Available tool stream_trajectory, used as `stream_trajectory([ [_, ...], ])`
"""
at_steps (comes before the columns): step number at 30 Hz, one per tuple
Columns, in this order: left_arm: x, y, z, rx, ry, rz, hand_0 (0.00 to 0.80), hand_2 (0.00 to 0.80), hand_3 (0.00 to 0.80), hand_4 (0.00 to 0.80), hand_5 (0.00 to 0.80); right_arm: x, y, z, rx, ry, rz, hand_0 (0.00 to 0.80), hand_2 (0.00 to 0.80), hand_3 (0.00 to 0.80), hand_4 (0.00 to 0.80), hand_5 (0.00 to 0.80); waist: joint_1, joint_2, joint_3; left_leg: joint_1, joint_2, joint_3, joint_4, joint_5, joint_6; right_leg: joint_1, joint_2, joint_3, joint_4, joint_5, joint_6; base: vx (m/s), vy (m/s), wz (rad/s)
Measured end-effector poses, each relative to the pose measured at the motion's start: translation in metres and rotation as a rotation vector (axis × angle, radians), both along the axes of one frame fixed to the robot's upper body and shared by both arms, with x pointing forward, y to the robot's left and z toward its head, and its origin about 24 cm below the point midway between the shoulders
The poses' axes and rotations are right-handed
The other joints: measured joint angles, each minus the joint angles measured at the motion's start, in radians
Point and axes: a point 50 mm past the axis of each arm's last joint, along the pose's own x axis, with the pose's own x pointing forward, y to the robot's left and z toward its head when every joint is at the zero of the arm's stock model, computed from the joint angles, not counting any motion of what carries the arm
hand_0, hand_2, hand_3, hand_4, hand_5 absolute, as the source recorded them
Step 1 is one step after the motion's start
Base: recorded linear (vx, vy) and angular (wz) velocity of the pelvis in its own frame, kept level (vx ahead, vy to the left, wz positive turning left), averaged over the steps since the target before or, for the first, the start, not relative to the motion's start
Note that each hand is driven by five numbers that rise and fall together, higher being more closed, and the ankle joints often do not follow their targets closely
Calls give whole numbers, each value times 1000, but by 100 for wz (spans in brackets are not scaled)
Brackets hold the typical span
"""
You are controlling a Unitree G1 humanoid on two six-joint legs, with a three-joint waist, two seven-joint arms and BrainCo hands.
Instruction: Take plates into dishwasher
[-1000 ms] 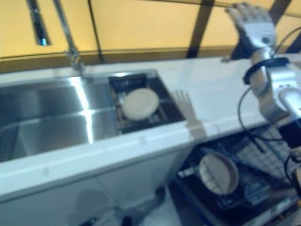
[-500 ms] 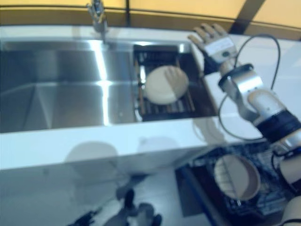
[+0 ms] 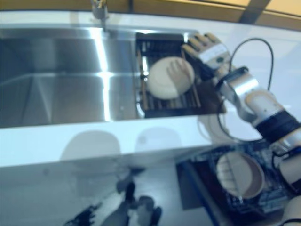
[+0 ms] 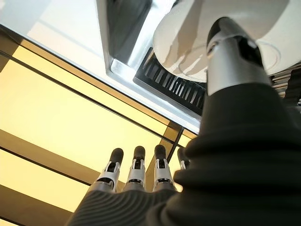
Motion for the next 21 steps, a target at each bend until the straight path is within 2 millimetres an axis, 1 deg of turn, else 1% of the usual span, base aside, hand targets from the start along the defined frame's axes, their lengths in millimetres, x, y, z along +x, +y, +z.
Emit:
stream_trajectory([
  [5, 2, 0, 1, 0, -6, -1, 0, 0, 0, 0, 0, -1, 5, -2, -18, 32, 22, 0, 0, 0, 0, 0, 1, 0, 0, 3, 0, 1, 0, 0, 0, 2, 0, 0, 0, 0, 0, 0, 0, 0],
  [11, 2, 0, 1, 1, -5, 0, 0, 0, 0, 0, 0, -6, 17, -3, -54, 61, 67, 0, 0, 0, 0, 0, 2, -4, 2, 18, 1, 2, 0, 0, 0, 16, -1, 1, 0, 0, 0, 0, 0, 0],
  [16, 2, -1, 0, -1, -6, 0, 0, 0, 0, 0, 0, -6, 18, -4, -62, 76, 70, 0, 0, 0, 0, 0, 1, -7, 3, 20, 2, 6, 0, -2, -2, 17, 0, 4, 0, -1, 4, 0, 0, 0],
  [21, 2, -1, 0, -1, -6, 0, 0, 0, 0, 0, 0, -7, 21, -5, -78, 84, 72, 0, 0, 0, 0, 0, 2, -9, 4, 20, 2, 6, 0, -1, -1, 17, -1, 5, 0, 1, 1, 0, 0, 0],
])
